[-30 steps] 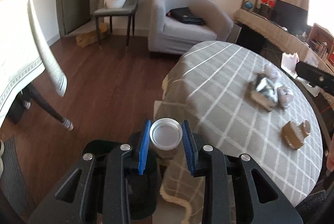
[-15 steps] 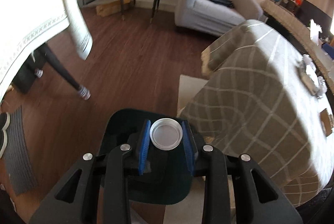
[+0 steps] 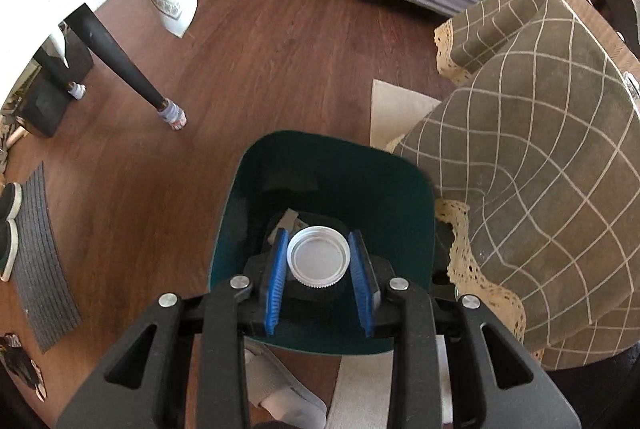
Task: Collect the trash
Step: 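Carry the cap and the paper box over the green bin with both grippers, then open both grippers to drop the cap and paper box into the bin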
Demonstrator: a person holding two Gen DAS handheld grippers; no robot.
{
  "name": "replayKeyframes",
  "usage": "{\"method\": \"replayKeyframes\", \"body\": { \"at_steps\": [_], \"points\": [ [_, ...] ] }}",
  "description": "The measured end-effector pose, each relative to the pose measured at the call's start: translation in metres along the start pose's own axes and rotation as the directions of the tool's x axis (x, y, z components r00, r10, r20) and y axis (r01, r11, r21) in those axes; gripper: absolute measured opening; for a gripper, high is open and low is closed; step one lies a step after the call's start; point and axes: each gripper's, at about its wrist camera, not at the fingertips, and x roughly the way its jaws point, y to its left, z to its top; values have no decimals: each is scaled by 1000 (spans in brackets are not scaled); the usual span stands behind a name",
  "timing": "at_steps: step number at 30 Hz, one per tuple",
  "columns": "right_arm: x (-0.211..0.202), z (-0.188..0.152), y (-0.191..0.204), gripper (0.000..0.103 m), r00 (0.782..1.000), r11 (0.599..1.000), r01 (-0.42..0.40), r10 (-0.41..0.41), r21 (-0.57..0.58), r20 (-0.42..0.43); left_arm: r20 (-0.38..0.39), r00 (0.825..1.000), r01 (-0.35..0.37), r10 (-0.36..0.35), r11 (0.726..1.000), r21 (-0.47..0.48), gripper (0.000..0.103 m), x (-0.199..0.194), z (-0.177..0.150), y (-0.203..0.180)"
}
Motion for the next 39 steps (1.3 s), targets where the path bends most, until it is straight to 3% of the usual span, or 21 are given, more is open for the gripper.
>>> {"method": "replayKeyframes", "body": {
  "at_steps": [8,10,12,14,20,25,32,39],
  "points": [
    [31,-7,13,73,998,1000,-9,8,-6,-64,13,1000,-3,3,1000,-15,42,-5,-2,11],
    [42,-11,16,73,996,1000,-8,8,-6,-87,48,999,-15,16,1000,-14,49,-16,-1,14],
    [50,-15,18,73,995,1000,-10,9,-6,-104,112,992,-51,50,999,2,49,-32,0,15],
    [59,-18,21,73,993,1000,-9,9,-3,-117,157,987,-42,43,999,-6,52,-46,1,18],
    [88,-31,23,73,984,1000,-5,8,14,-177,317,947,-38,46,999,-31,58,-96,3,28],
    [115,-48,27,73,972,1000,-6,12,26,-234,430,903,-9,26,999,-42,58,-138,2,34],
    [160,-84,34,73,937,1000,3,-8,-12,-349,534,846,24,-2,999,-34,53,-179,-5,33],
    [191,-114,30,73,895,999,31,-38,-23,-445,569,822,39,-26,999,-11,38,-198,-8,23]
  ]
}}
